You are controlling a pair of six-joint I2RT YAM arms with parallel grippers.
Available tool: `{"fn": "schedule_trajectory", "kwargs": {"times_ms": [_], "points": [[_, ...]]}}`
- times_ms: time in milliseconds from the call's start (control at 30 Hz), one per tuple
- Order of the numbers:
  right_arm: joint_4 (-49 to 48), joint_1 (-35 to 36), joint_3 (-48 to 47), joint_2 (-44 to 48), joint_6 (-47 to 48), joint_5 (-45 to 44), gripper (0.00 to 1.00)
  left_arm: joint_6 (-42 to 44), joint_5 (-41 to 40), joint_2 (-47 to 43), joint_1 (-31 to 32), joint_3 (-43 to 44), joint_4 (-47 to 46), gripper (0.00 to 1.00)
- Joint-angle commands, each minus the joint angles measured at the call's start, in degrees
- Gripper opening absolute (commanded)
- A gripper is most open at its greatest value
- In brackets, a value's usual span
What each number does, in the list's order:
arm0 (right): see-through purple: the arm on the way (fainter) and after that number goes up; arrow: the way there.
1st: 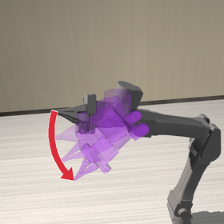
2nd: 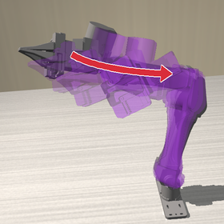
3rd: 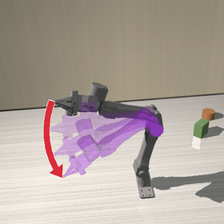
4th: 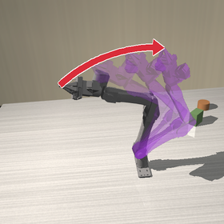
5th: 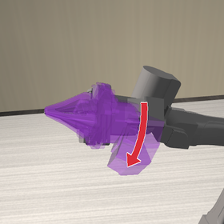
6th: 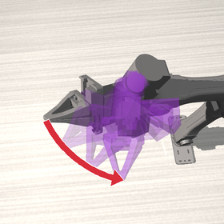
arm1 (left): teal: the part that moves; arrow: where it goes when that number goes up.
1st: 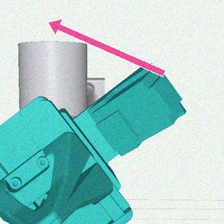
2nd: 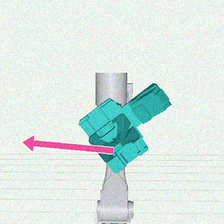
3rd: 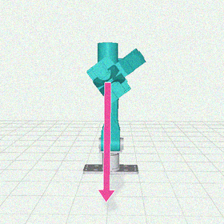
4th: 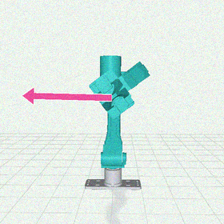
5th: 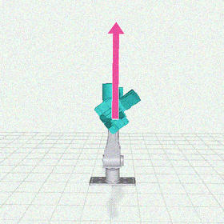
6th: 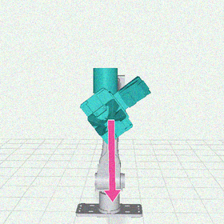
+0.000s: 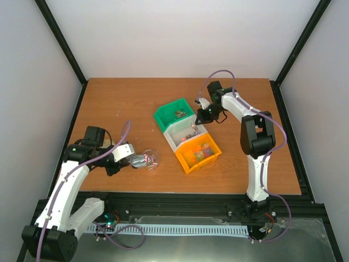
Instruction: Pack the candies
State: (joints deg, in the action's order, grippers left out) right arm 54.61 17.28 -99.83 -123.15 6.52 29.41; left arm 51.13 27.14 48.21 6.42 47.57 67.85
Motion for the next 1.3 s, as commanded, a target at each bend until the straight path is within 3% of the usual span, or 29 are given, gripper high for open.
{"fn": "schedule_trajectory", "kwargs": {"times_ms": [0,500,1267], "points": [[-1.88,0.25,-0.52,-2.53,-0.55,-0.83,0.03,3.31,-0.35,3.25,-0.52,3.66,2.93,0.01],[-2.66,0.29,-1.82,-3.38,-2.08,0.62,0.03,2.51,-3.98,12.65,-0.52,10.43,4.57,0.01],[-3.75,0.2,-1.81,-3.92,-3.4,1.44,0.03,8.79,-7.13,19.12,1.16,20.37,14.25,0.01]]}}
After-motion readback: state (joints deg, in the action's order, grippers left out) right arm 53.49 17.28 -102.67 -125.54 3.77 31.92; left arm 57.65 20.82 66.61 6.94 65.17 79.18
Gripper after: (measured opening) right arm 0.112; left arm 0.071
